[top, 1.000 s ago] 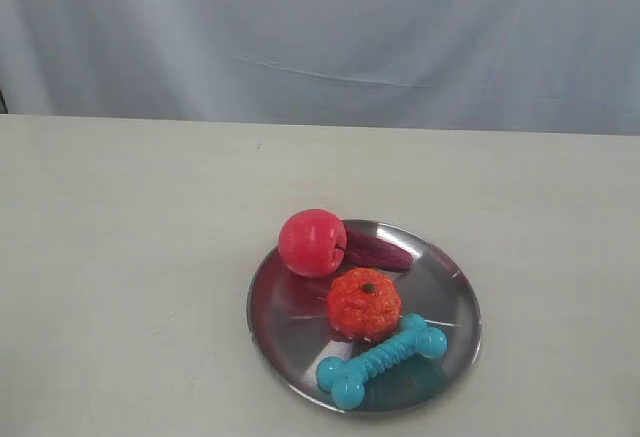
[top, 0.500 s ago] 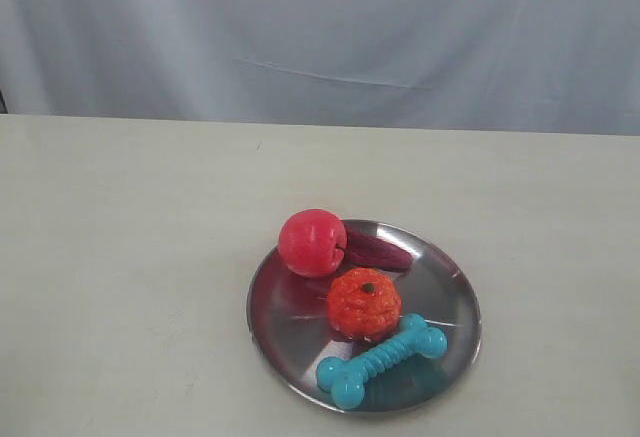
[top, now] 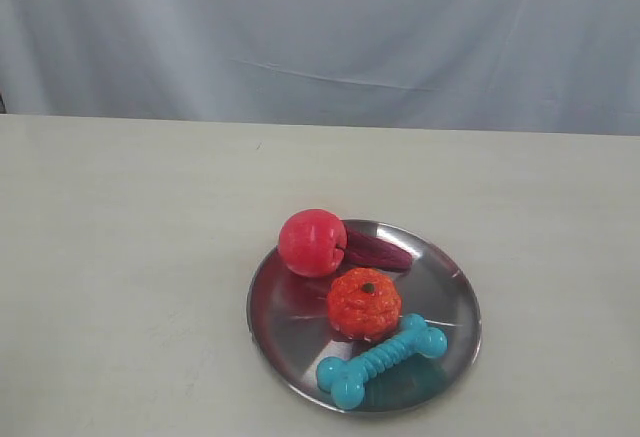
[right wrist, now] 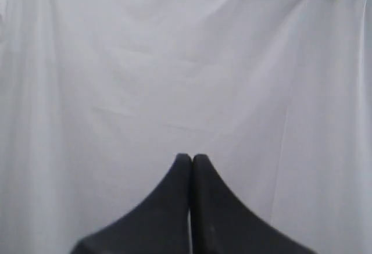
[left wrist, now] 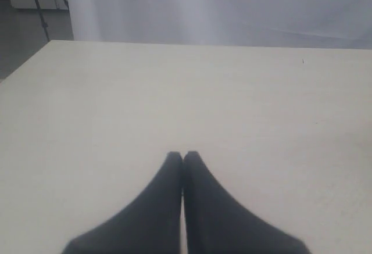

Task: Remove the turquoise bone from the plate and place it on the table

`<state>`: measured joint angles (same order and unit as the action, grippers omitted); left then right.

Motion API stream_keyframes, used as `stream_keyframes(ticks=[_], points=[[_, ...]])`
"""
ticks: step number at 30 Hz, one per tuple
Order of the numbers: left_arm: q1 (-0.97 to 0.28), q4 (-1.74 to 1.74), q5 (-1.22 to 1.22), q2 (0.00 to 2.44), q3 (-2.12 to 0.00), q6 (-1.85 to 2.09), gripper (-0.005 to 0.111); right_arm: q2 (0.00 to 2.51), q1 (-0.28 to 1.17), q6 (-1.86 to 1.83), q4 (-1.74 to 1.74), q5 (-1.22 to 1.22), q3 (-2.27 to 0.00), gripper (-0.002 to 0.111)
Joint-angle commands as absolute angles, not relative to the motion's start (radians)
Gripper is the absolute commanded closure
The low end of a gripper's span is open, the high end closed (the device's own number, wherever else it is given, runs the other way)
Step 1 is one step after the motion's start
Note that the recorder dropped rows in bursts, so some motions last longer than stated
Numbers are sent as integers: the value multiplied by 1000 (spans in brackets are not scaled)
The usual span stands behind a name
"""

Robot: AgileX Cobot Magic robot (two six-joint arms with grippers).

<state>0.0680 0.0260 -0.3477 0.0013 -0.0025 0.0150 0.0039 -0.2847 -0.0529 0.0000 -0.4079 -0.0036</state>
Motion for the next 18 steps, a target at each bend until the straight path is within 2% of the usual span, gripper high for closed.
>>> stream_keyframes(ticks=[1, 2, 5, 10, 18], points=[[60, 32, -342, 0, 0, 11, 107, 0, -287, -44, -9, -566, 0, 109], [60, 32, -342, 0, 0, 11, 107, 0, -287, -16, -7, -596, 0, 109], [60, 32, -342, 0, 0, 11, 107, 0, -287, 373, 9, -703, 0, 109], [60, 32, -342, 0, 0, 11, 107, 23, -287, 394, 246, -344, -118, 109], [60, 32, -342, 0, 0, 11, 107, 300, -287, 374, 132, -99, -416, 109]])
